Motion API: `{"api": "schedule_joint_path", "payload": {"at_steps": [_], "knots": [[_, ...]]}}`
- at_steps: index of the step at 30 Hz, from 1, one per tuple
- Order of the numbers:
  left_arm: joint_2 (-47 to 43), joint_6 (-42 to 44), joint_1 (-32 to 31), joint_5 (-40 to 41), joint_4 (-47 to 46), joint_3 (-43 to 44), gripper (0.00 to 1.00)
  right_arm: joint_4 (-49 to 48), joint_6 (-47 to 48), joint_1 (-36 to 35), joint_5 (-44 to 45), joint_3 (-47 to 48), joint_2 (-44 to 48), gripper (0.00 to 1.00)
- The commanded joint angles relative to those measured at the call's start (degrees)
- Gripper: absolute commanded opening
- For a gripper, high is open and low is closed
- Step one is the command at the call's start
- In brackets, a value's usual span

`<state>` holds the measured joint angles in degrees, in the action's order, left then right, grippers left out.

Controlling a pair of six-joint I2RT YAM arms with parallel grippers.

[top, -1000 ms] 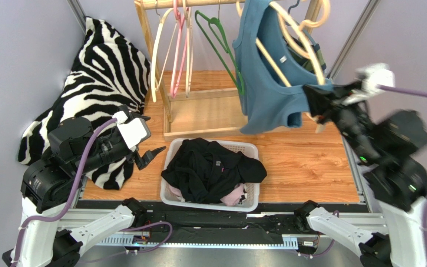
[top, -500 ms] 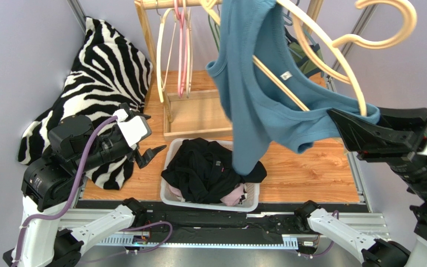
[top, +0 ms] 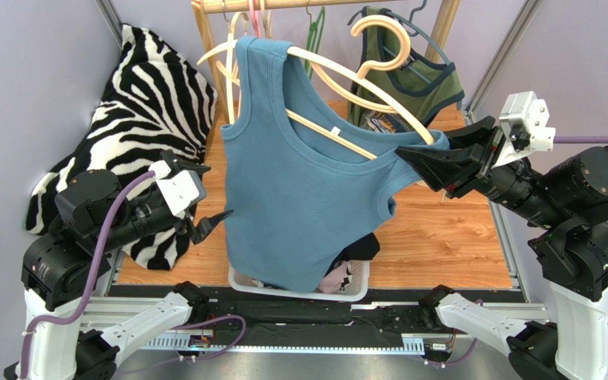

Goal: Remove the tank top from the hanger
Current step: Pick up the hanger from the clothesline.

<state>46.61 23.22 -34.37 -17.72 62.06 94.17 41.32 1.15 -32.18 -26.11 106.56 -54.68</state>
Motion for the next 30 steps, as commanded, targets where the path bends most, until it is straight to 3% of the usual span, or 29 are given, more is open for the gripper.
{"api": "schedule_joint_path", "payload": {"at_steps": [1,6,12,19,30], "knots": [[0.2,-1.0,0.7,-2.5,-0.4,2.7,0.99,-1.8,3.1,-0.2,-1.3,1.1,1.7,0.00],[0.2,-0.6,1.8,-5.0,0.8,4.7,0.99,5.5,4.9,-0.2,-5.1,3.1,0.8,0.00],[0.6,-0.4,3.3,-9.6,1.9,9.9,0.99,12.2,8.2,-0.2,-8.7,-1.3,1.9,0.00],[3.4,0.9,3.7,-9.7,1.7,14.3,0.99,10.4,12.1,-0.1,-10.9,-10.9,6.0,0.00],[5.2,5.4,3.7,-9.0,1.9,9.1,0.99,12.9,17.0,-0.2,-15.5,-13.0,6.2,0.00]]}}
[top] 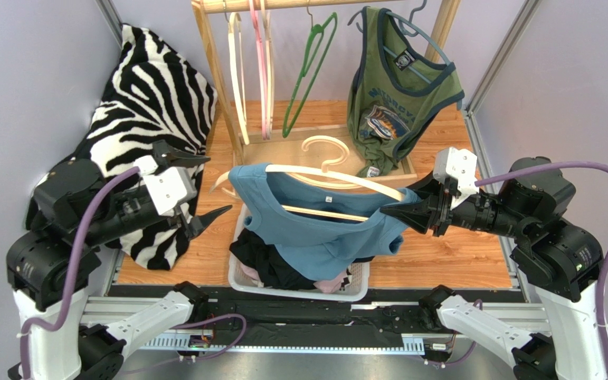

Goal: Remove the tank top from the hanger
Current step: Pick up the hanger from the clothesline.

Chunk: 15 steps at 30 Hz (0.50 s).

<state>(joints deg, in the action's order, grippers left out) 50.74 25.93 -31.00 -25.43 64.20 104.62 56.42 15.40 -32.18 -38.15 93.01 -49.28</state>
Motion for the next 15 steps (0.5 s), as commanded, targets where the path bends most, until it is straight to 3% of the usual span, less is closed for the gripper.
{"api": "schedule_joint_path", "payload": {"at_steps": [1,8,15], "knots": [[1.4,2.8,0.3,-2.9,0.3,-1.6,0.99,-2.1,3.0,-0.3,-3.9,0.4,0.8,0.00],[3.4,3.9,0.3,-5.8,1.8,0.1,0.99,-0.5,5.2,-1.1,-3.9,-0.5,0.2,0.00],[4.5,4.0,0.3,-16.4,5.6,-3.4,0.99,-0.9,6.0,-2.8,-4.0,1.6,-2.5,0.00]]}}
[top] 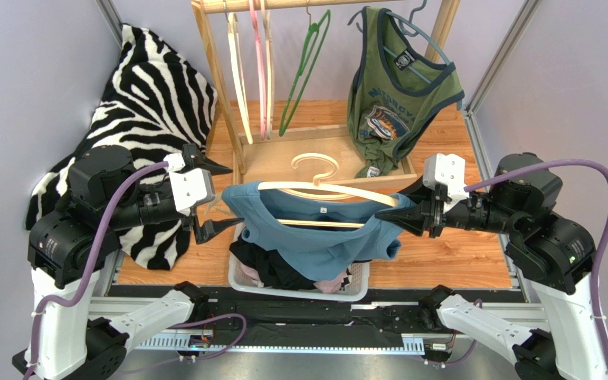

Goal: Remove the tank top from the hanger
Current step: Pick up the hanger from the clothesline.

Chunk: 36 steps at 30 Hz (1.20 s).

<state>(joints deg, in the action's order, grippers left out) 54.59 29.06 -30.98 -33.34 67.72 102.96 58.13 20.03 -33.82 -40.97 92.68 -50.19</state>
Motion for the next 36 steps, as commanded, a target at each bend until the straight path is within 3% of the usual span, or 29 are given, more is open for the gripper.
{"api": "schedule_joint_path", "payload": {"at_steps": [1,4,10,13,23,27,31,33,36], "knots": [[0.7,0.7,0.2,-9.2,2.3,-1.9,0.98,-2.8,1.4,-1.9,-1.1,1.8,-2.4,0.00],[1.7,0.6,0.3,-10.9,3.0,-2.0,0.93,-3.2,2.1,-5.4,1.8,1.8,-3.9,0.00],[2.6,0.9,0.2,-13.2,3.8,-2.1,0.63,-2.8,4.8,-13.7,11.1,3.7,-7.4,0.00],[2.4,1.2,0.2,-13.4,4.1,-2.8,0.56,-3.9,5.5,-15.0,12.4,4.9,-8.3,0.00],[2.5,-0.3,0.2,-15.1,3.3,-2.5,0.54,-11.6,4.3,-15.8,11.5,4.8,-8.1,0.00],[2.5,-0.9,0.2,-15.1,3.1,-1.1,0.58,-12.4,4.0,-17.2,12.0,3.0,-8.1,0.00],[2.1,-1.8,0.2,-15.2,2.1,-0.5,0.20,-12.9,3.9,-17.9,12.8,1.0,-7.5,0.00],[2.5,-1.8,0.2,-15.1,1.9,-0.6,0.17,-13.2,3.6,-18.3,12.9,0.3,-7.3,0.00],[2.9,-2.5,0.2,-15.3,1.4,-0.5,0.20,-14.1,3.3,-19.3,13.5,-0.1,-7.7,0.00]]}}
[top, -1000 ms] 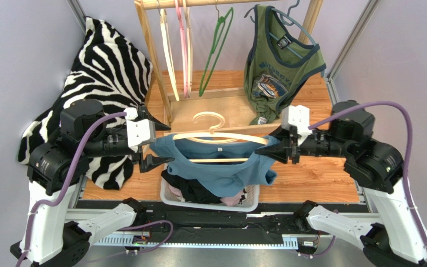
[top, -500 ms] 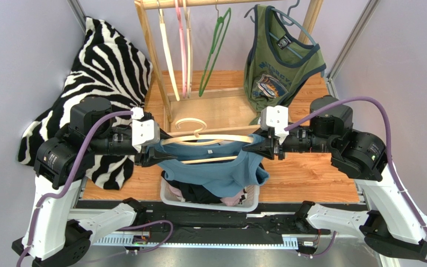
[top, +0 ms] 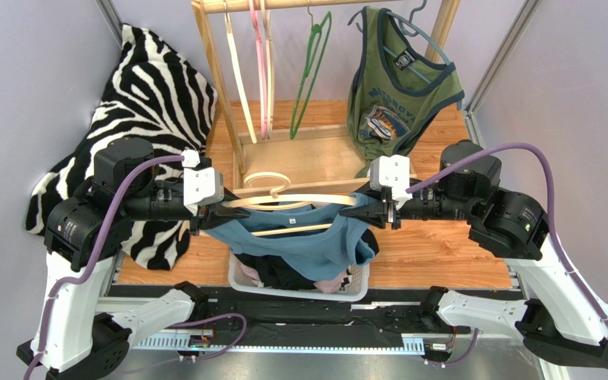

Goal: Remove the tank top from the hanger
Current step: Pick up the hanger from the clothesline.

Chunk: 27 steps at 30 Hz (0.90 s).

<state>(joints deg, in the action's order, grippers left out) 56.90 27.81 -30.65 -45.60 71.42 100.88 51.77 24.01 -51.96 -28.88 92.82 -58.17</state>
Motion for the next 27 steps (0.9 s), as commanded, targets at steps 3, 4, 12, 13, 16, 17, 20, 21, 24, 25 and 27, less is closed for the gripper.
{"api": "schedule_joint_path", "payload": {"at_steps": [3,4,12,13,16,17,20,21,24,25,27], "knots": [[0.9,-1.9,0.0,-3.4,-2.6,1.7,0.28,-9.0,-0.8,-2.4,2.1,-0.2,-0.4,0.00],[1.0,-2.0,-0.1,-3.5,-2.7,1.7,0.33,-9.2,-0.7,-2.8,2.3,0.1,-0.8,0.00],[0.8,-2.3,-0.1,-3.7,-2.6,1.2,0.33,-9.7,0.1,-5.9,4.3,2.4,-3.7,0.00],[0.8,-2.2,-0.1,-3.7,-2.6,1.1,0.30,-9.8,0.1,-6.0,4.7,2.5,-4.0,0.00],[0.5,-1.9,0.0,-3.2,-2.6,1.0,0.16,-9.9,0.2,-6.4,5.3,2.2,-3.7,0.00],[0.4,-1.8,-0.1,-3.1,-2.6,0.9,0.13,-10.0,0.2,-6.4,5.6,1.9,-3.6,0.00],[0.2,-1.7,-0.1,-2.9,-2.6,0.9,0.06,-10.6,0.0,-6.4,6.1,0.5,-3.2,0.00],[0.3,-1.7,0.0,-2.9,-2.7,0.9,0.03,-11.2,-0.1,-6.5,6.1,0.3,-3.2,0.00],[0.3,-1.8,-0.1,-2.1,-3.0,0.8,0.00,-12.7,-1.3,-6.5,8.0,-1.1,-2.9,0.08],[0.1,-1.8,0.0,-1.3,-3.2,0.8,0.00,-12.8,-1.4,-6.5,8.8,-1.4,-2.7,0.26],[-0.2,-2.1,0.0,0.1,-3.6,0.6,0.00,-13.3,-1.7,-6.5,12.9,-3.0,-1.2,0.52]]}}
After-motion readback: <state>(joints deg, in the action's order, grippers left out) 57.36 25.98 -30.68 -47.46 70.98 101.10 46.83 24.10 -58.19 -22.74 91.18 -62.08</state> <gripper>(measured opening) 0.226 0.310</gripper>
